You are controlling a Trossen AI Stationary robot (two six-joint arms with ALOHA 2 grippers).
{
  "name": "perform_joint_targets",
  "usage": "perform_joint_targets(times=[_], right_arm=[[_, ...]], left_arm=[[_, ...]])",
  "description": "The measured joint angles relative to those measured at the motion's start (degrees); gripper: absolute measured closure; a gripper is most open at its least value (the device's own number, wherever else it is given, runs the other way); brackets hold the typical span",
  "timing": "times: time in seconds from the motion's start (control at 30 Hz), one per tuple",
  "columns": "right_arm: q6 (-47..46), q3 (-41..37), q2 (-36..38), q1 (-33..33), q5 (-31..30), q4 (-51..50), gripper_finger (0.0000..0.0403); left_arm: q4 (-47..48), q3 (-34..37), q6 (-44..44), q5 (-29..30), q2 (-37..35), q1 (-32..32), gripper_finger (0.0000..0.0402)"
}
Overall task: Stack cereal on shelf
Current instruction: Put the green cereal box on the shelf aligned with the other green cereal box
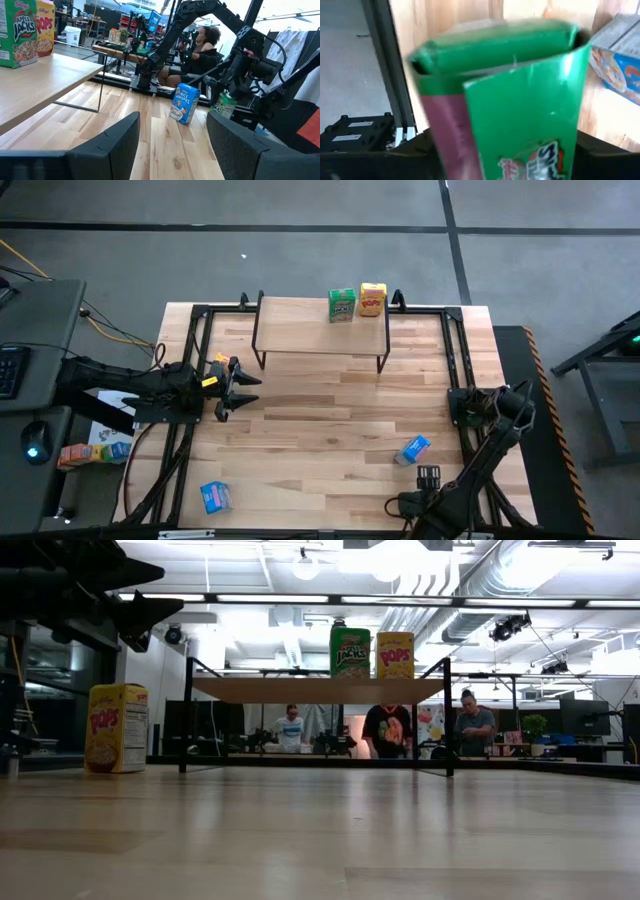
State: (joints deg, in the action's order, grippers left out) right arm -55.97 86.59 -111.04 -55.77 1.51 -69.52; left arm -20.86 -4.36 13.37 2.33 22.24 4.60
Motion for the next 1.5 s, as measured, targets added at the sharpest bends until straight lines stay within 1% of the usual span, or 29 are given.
perform_joint_targets(times=[0.17,0.33,0.47,0.53,0.67,0.73,0.83,0.93,1.0,1.07,1.17,1.23,1.33,1.5], right_arm=[[0.77,1.7,0.0,0.0,-2.58,-0.26,0.0207],[0.96,3.98,0.0,0.02,-2.84,-1.43,0.0243],[2.34,6.98,0.0,0.2,-3.05,-1.12,0.026],[3.9,8.95,0.0,0.51,-4.92,0.02,0.0261],[10.57,14.46,0.0,2.36,-13.79,2.52,0.0258],[16.03,17.81,-0.02,3.75,-19.58,2.71,0.0256],[26.57,23.27,-0.02,6.72,-29.47,2.66,0.0255],[38.56,28.8,0.0,11.26,-38.83,2.58,0.0255],[45.01,32.35,0.0,15.31,-43.38,1.43,0.0254],[49.85,35.37,0.0,20.01,-46.52,-0.98,0.0254],[52.97,39.7,0.0,28.05,-47.42,-6.34,0.0254],[53.61,42.2,0.01,34.01,-46.34,-9.43,0.0254],[56.98,44.72,0.02,43.1,-41.3,-12.46,0.0254],[62.36,45.54,-0.01,56.07,-33.24,-12.83,0.0254]], left_arm=[[0.0,0.0,0.0,0.0,0.0,-0.02,0.0179],[0.0,0.0,-0.02,0.01,-0.02,-0.02,0.0179],[0.0,0.0,-0.03,0.02,-0.02,-0.02,0.0179],[0.02,0.0,-0.04,0.01,-0.01,-0.02,0.0179],[-0.02,-0.02,-0.04,0.01,-0.01,-0.02,0.0179],[-0.2,-0.01,-0.04,0.01,-0.01,-0.01,0.0179],[-1.49,0.0,-0.02,0.0,0.0,-0.02,0.0179],[-3.49,-0.02,0.94,-0.21,-0.02,-0.02,0.0179],[-4.25,-0.02,2.47,-0.27,-0.02,0.0,0.0179],[-4.68,-0.02,2.99,-0.31,-0.02,0.0,0.0179],[-4.74,-0.02,2.97,-0.55,-0.02,-0.02,0.0179],[-4.74,-0.02,2.97,-0.61,-0.02,-0.01,0.0179],[-4.74,-0.02,2.97,-0.61,-0.02,-0.02,0.0179],[-4.7,-0.02,2.97,-0.61,-0.02,0.0,0.0179]])
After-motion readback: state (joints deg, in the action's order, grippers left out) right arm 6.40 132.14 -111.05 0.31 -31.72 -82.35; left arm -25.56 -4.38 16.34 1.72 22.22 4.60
